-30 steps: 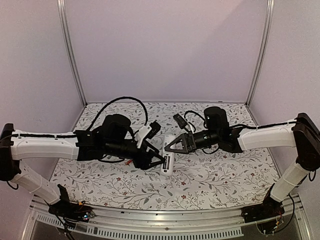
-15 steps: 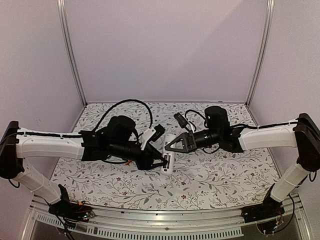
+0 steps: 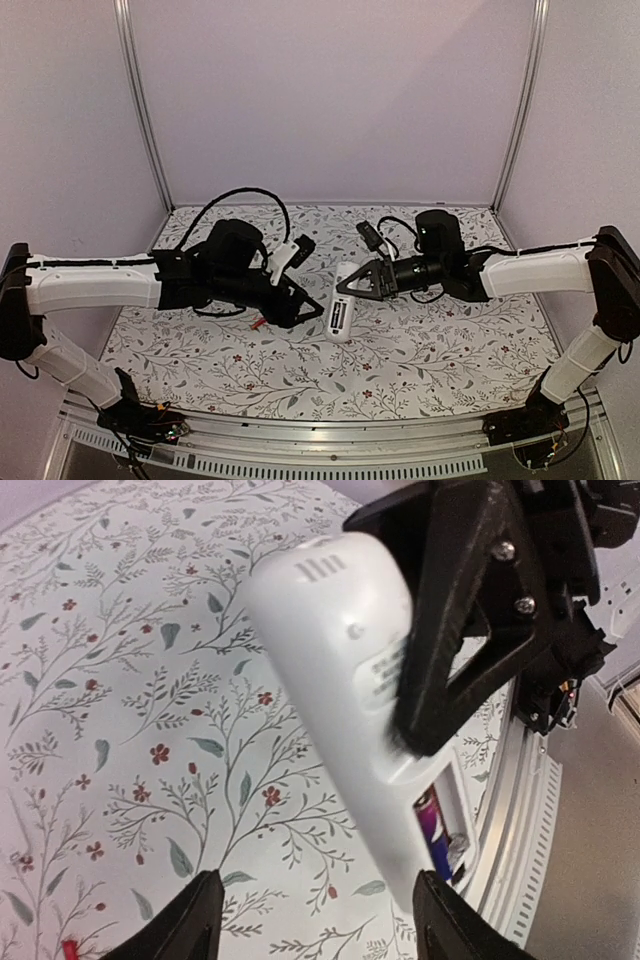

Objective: Load the batteries into the remote control
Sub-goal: Press the battery in the battery compartment, then pick up the battery from the center of the board.

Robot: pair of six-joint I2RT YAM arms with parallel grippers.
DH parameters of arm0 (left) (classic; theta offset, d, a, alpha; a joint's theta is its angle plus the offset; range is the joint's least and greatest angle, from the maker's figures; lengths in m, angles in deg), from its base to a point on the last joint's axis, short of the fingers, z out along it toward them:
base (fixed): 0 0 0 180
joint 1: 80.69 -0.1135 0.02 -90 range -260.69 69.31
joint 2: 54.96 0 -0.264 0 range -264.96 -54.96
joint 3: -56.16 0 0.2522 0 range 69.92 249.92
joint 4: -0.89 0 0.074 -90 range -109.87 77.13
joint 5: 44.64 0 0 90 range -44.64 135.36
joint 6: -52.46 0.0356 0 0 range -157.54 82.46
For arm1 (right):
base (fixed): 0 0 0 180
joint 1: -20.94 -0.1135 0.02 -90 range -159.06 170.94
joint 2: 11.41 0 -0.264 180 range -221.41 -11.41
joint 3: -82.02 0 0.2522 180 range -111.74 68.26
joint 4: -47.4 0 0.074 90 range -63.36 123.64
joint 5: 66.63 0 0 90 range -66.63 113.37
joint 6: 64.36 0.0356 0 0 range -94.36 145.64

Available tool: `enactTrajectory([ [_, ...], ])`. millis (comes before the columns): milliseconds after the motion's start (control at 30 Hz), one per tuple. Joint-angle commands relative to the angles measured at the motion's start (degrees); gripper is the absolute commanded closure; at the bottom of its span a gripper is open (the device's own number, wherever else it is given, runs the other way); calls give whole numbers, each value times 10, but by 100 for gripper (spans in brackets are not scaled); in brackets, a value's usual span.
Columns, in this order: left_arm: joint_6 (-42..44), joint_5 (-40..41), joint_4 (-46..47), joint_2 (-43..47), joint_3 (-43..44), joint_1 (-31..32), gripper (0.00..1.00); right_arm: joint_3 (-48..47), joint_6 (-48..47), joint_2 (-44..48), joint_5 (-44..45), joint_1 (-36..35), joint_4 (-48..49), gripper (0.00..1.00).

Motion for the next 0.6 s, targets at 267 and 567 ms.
enactTrajectory([
  [267,49,167,-332,-16,81,-152,37,46,-17,24,7,82,-29,100],
  [567,59,196,-423,-153,176,-152,54,40,-57,26,21,83,-79,100],
])
